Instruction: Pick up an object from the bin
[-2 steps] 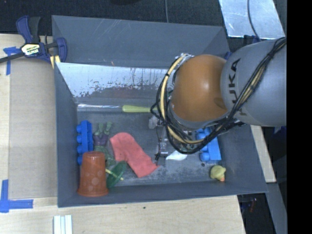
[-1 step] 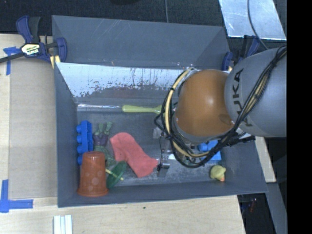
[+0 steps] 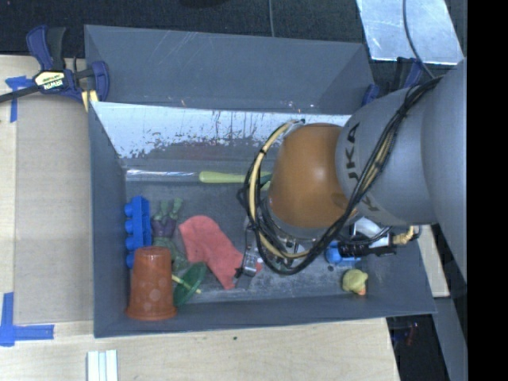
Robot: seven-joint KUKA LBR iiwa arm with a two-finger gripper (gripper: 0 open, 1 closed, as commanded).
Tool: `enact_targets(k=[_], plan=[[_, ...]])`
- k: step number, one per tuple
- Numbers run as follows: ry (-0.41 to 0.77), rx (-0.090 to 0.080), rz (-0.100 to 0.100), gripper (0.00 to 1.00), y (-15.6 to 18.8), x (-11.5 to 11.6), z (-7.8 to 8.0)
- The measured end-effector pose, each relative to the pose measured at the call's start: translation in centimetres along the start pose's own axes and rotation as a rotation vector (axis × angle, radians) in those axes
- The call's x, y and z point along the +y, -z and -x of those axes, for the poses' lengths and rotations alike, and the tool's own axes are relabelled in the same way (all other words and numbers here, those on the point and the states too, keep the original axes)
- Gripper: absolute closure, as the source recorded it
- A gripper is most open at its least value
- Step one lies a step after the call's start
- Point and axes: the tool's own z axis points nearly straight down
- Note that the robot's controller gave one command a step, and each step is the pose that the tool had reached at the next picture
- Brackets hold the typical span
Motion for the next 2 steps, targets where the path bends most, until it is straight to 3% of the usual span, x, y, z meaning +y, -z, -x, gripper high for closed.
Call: enact_targets(k=[1,2], plan=[[0.148,-0.010,0.004,0.00,-5.63,1.59,-0.86],[-0.048,-0.011,0.005,1.00,-5.33,1.57,-0.38]])
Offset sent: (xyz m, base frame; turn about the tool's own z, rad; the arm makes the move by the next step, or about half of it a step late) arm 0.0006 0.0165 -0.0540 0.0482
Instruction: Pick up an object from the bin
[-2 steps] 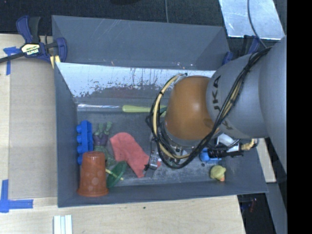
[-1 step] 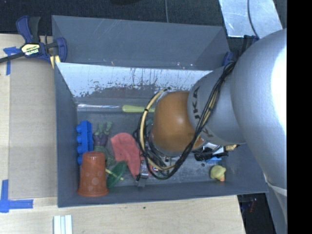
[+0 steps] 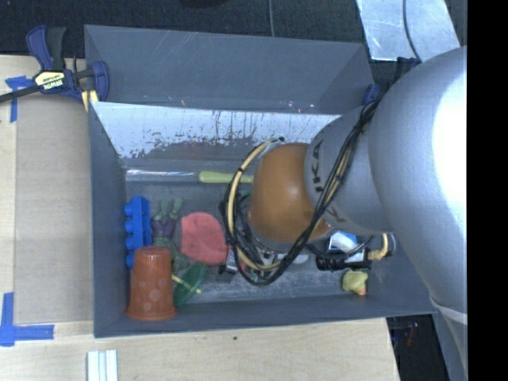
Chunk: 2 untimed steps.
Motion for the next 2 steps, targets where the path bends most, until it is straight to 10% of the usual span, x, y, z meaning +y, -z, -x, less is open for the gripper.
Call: enact_targets(k=[2], plan=[[0.000,-0.001,0.001,1.00,0.08,0.00,0.01]])
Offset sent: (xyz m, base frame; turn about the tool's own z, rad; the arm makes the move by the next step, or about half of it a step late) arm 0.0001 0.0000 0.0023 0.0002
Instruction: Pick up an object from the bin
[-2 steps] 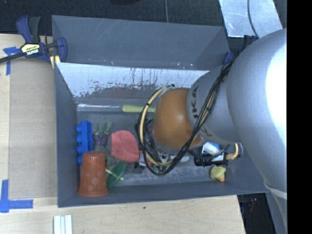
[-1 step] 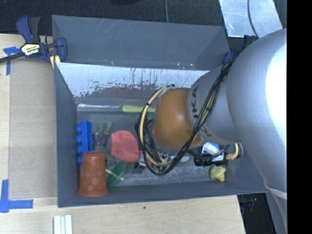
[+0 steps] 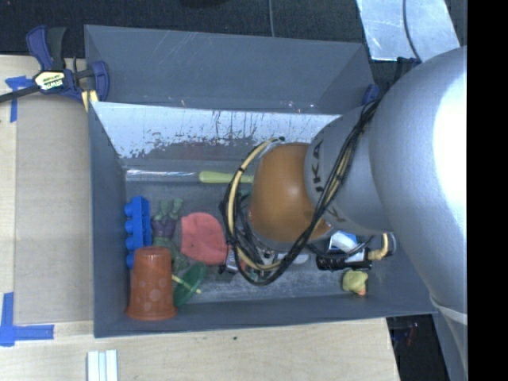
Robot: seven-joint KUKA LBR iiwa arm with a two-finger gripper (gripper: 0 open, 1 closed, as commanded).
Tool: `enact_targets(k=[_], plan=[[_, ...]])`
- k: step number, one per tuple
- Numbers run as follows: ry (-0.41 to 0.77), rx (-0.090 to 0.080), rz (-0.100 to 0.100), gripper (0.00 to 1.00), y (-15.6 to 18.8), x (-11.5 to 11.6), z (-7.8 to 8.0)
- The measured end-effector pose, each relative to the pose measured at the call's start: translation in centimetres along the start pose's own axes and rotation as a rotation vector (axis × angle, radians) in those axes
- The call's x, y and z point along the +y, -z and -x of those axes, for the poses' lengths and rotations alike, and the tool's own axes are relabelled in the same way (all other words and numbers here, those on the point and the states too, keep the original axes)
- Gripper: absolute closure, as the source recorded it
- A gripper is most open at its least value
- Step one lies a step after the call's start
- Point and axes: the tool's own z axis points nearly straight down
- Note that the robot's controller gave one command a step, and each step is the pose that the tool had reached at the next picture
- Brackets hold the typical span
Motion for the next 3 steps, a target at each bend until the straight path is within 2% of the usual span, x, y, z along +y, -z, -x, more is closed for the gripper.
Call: enact_targets(k=[1,3], plan=[[0.000,0.006,-0.004,1.00,1.5,-0.1,-0.1],[0.002,0.002,-0.002,1.00,7.2,0.0,0.1]])
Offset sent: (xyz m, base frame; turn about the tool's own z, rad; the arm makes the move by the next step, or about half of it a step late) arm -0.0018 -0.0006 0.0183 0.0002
